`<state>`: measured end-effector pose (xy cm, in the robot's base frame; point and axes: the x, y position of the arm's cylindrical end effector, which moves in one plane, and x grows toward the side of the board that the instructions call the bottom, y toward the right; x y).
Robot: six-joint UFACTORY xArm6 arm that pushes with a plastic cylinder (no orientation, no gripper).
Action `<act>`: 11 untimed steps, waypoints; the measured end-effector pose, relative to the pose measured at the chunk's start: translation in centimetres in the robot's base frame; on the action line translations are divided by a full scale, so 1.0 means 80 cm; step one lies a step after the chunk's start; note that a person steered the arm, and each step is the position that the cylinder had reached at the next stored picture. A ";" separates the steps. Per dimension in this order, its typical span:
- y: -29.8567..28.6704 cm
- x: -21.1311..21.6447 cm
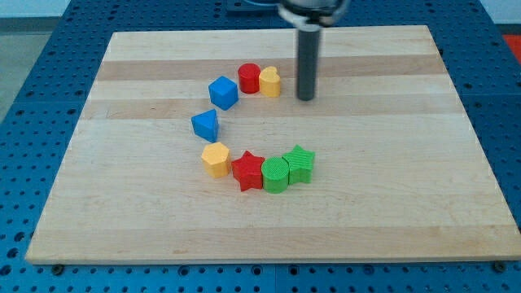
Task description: Point your arm at the green star
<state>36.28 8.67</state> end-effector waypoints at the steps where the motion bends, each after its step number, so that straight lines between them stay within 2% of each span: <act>1: 0.038 0.001; 3: 0.008 0.081; 7: -0.027 0.090; 9: -0.021 -0.006; 10: -0.038 0.019; 11: -0.014 0.091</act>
